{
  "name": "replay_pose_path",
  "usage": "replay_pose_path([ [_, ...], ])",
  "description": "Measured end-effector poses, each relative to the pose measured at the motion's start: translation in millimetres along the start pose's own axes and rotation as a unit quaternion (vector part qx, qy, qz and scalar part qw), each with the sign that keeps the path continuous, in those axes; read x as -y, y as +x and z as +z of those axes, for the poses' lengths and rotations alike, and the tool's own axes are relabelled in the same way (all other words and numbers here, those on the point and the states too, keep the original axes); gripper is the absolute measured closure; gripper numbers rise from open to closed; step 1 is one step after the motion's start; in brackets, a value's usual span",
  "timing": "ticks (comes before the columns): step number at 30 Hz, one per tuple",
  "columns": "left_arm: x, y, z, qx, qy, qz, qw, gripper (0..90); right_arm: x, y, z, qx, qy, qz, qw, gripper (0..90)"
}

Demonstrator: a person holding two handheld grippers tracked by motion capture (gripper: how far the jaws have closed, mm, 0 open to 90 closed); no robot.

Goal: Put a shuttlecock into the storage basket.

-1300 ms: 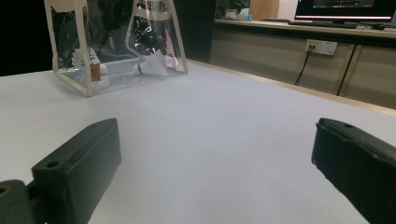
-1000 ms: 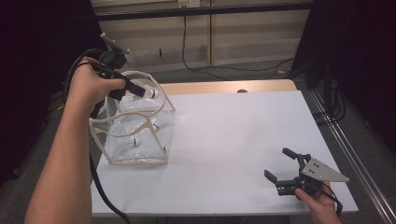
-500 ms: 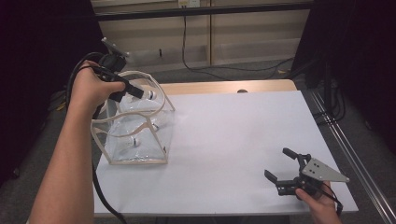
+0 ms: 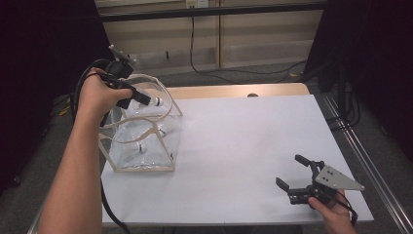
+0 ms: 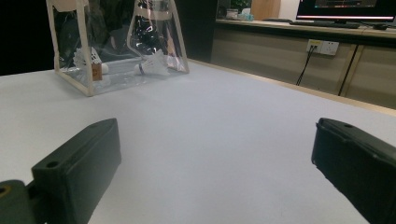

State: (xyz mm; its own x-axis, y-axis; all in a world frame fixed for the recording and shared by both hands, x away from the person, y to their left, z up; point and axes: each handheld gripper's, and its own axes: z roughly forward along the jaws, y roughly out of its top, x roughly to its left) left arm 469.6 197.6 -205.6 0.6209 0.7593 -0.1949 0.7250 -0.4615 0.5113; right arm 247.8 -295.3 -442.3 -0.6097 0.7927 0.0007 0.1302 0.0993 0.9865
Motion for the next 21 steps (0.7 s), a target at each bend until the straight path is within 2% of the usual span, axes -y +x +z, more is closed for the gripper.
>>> replay_pose_path([
  [15, 2.8, 7.8, 7.9, -0.004, 0.000, -0.009, 1.0000, 89.6, 0.3, -0.1, 0.3, 0.000, 0.000, 0.001, 1.0000, 0.9],
  [21, 4.8, 10.5, 13.7, 0.000, 0.007, -0.007, 0.9999, 89.5, 0.4, -0.4, 0.3, 0.001, -0.001, 0.000, 1.0000, 0.9],
])
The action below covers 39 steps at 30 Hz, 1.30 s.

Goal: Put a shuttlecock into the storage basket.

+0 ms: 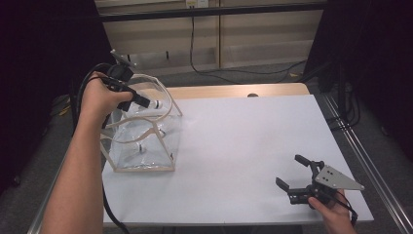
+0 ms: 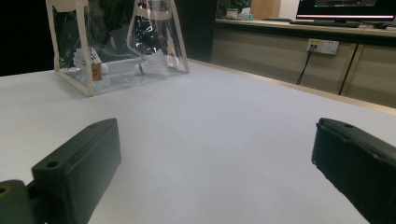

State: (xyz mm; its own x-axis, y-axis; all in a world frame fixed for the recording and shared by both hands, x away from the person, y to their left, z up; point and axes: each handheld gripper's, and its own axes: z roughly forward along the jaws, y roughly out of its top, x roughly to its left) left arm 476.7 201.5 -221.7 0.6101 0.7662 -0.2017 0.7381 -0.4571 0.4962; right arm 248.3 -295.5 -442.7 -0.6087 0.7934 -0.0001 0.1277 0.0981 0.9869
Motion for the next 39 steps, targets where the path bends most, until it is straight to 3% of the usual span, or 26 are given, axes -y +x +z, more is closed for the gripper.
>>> replay_pose_path([
  [13, 4.7, 4.2, 9.2, 0.003, 0.004, -0.006, 1.0000, 88.8, 0.1, 0.3, 0.1, 0.000, 0.000, 0.000, 1.0000, 0.9],
  [19, 6.0, 5.2, 10.5, 0.010, 0.001, -0.018, 0.9998, 85.4, 0.2, 0.6, 0.2, -0.001, 0.002, 0.001, 1.0000, 0.9],
  [30, 7.9, -1.2, 0.5, 0.026, -0.033, -0.029, 0.9987, 78.5, -0.1, 0.7, 0.3, -0.002, 0.001, 0.000, 1.0000, 0.9],
  [35, 8.4, -8.0, -6.8, 0.033, -0.042, -0.024, 0.9983, 74.3, 0.1, 1.8, 1.2, -0.004, 0.003, 0.002, 1.0000, 1.0],
  [39, 10.5, -12.1, -10.9, 0.049, -0.053, -0.024, 0.9971, 70.8, 0.0, 0.2, 1.1, 0.000, 0.000, 0.001, 1.0000, 0.9],
])
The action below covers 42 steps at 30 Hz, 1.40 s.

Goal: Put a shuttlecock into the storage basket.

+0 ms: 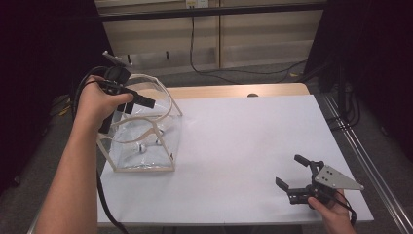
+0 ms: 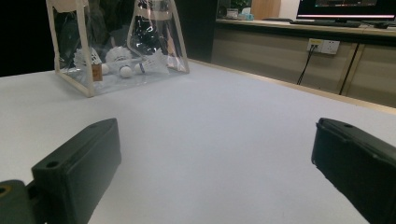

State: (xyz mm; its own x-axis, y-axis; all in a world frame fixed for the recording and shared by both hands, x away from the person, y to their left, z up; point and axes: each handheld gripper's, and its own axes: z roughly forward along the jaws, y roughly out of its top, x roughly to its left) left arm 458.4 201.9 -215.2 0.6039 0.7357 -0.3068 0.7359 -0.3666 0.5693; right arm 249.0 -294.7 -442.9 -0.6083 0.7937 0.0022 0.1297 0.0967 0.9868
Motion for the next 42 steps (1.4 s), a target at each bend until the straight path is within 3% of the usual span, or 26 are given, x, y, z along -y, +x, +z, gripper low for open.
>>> replay_pose_path([
  [9, 4.5, -13.4, -1.7, 0.032, -0.025, 0.005, 0.9992, 62.0, -0.5, 0.6, 0.4, -0.002, 0.000, -0.005, 1.0000, 1.0],
  [18, 10.5, -27.8, 2.5, 0.055, -0.029, 0.025, 0.9977, 53.1, -0.5, 1.0, 1.7, -0.003, 0.001, -0.006, 1.0000, 0.9],
  [28, 19.2, -40.3, 9.6, 0.095, -0.039, 0.036, 0.9941, 43.4, -0.5, 0.8, 1.6, -0.004, 0.000, -0.004, 1.0000, 0.9],
  [32, 21.4, -43.6, 9.7, 0.097, -0.040, 0.051, 0.9932, 40.3, -0.5, 2.1, 1.6, -0.004, 0.003, -0.004, 1.0000, 0.9],
  [38, 17.5, -47.7, 5.1, 0.095, -0.044, 0.055, 0.9930, 37.4, -0.2, 2.6, 1.6, -0.003, 0.004, -0.003, 1.0000, 0.9],
  [42, 15.6, -50.6, 4.8, 0.105, -0.044, 0.064, 0.9915, 35.3, 0.1, 2.0, -0.1, -0.001, 0.004, -0.002, 1.0000, 0.9],
])
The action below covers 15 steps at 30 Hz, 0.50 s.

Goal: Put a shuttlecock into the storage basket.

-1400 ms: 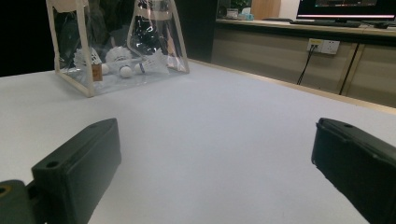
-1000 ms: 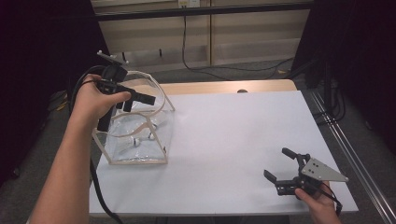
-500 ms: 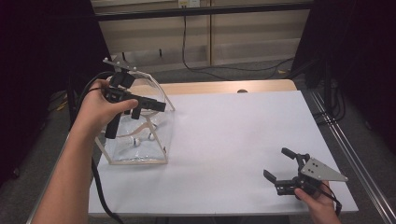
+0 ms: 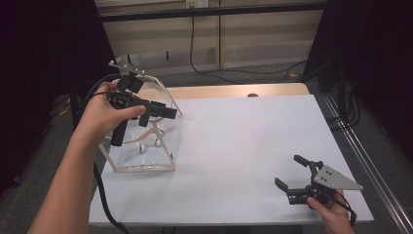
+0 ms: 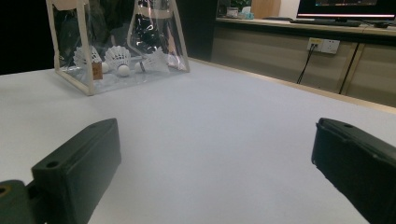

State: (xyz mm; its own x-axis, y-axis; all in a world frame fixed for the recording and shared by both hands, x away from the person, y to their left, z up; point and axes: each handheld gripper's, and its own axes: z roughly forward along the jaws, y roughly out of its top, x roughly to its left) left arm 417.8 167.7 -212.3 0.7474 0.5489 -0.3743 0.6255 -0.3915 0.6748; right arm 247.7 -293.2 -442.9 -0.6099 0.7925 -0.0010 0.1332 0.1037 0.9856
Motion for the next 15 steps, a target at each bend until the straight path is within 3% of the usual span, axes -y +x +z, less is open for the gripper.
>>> replay_pose_path([
  [3, 1.4, -0.7, 3.2, -0.001, 0.003, 0.006, 1.0000, 34.0, 0.2, -1.1, -0.9, 0.001, -0.001, -0.002, 1.0000, 0.9],
  [15, 18.4, -5.1, 22.8, 0.032, -0.010, 0.030, 0.9990, 28.0, 0.0, -1.2, -1.5, 0.002, -0.001, -0.002, 1.0000, 0.9],
])
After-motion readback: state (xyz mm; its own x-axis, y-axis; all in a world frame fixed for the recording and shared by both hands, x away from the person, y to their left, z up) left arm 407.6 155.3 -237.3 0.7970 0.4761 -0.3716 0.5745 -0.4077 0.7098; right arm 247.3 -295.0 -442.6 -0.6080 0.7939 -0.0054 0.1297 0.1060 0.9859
